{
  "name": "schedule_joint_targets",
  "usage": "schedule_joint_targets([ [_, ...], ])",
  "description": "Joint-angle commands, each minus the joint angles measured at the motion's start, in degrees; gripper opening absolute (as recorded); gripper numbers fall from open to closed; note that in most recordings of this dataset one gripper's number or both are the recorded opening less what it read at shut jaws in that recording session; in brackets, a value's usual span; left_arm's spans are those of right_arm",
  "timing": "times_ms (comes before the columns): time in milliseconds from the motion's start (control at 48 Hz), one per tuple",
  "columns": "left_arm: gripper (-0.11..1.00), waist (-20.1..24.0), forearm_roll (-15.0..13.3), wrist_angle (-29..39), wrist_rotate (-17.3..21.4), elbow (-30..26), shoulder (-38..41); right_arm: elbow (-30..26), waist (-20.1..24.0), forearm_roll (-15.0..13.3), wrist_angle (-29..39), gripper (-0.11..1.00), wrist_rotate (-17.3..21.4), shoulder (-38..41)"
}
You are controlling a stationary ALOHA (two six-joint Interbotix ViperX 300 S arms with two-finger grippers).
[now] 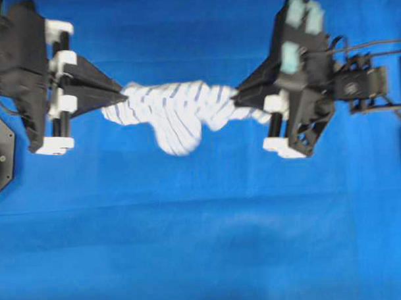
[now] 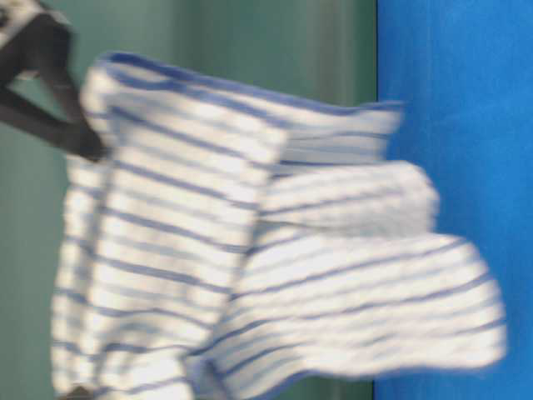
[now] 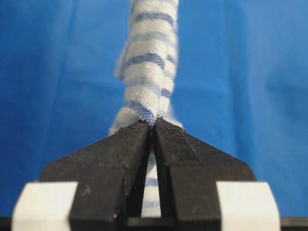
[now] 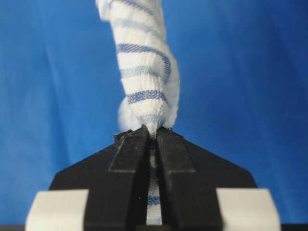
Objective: Lift the towel with both arms.
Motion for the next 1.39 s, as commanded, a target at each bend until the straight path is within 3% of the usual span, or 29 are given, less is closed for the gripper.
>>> schedule_joint_targets([
  [0,0.02,0.7,0.1,0.2,0.1,-2.9,-1.1,-3.6,-0.1,-1.3,0.9,0.04,-0.1,-2.3],
  [229,0.02,0.9,0.1,3.1,0.1,-8.2,0.2,-9.0,0.0,-4.1,4.5,0.04,-0.3,-3.8],
  [645,0.02,0.9,0.3,7.9,1.2,-16.0,1.9,-13.6,0.1,-4.3,10.2,0.04,-0.8,-5.6],
  [937,0.02,0.9,0.3,7.6,1.2,-16.5,2.2,-13.7,0.6,-4.3,10.2,0.04,-1.5,-6.3],
  [1228,0.02,0.7,0.4,4.6,1.9,-16.6,2.5,-13.4,1.9,-3.7,10.0,0.04,-6.4,-6.4],
  [1374,0.02,0.1,0.3,4.3,3.0,-16.7,2.6,-13.4,1.8,-3.8,10.0,0.05,-6.8,-6.3],
])
